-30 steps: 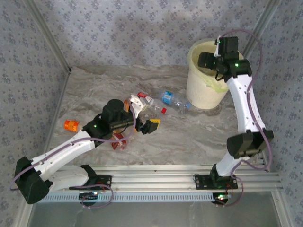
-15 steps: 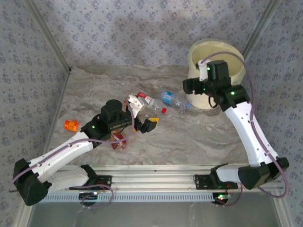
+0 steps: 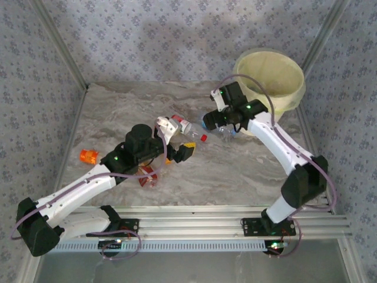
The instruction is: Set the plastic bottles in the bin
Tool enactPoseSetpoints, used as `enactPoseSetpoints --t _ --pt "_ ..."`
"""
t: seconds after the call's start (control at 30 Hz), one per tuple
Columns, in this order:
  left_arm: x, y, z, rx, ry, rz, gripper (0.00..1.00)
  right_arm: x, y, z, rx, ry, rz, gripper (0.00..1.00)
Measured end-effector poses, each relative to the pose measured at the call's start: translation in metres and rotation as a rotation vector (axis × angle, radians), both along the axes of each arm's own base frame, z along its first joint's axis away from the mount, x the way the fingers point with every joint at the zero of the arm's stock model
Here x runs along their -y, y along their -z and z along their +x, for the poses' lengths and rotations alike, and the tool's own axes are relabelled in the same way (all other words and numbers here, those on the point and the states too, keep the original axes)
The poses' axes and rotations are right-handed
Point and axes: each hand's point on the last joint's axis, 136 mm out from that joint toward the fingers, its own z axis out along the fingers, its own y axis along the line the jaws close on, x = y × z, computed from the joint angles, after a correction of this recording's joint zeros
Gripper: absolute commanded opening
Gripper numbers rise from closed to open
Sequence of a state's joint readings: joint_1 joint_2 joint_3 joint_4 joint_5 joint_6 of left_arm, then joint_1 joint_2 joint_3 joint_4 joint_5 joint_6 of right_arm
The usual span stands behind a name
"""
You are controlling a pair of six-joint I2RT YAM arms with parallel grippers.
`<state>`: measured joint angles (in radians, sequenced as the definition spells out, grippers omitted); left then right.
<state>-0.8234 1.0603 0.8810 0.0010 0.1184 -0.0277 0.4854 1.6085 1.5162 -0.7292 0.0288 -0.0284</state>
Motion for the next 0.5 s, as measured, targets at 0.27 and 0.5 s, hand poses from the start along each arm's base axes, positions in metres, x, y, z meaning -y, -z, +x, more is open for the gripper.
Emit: enactPoseSetpoints --t 0.27,0.5 --pt "0.001 0.001 -0.001 -0.006 0.008 0.003 1.0 -0.015 0.06 0.04 -0.107 -0.029 -0.078 0.97" --pt "0.003 0.002 -0.001 -0.012 0.016 0.007 1.0 -0.005 0.081 0.078 -0.137 0.0 -0.079 1.0"
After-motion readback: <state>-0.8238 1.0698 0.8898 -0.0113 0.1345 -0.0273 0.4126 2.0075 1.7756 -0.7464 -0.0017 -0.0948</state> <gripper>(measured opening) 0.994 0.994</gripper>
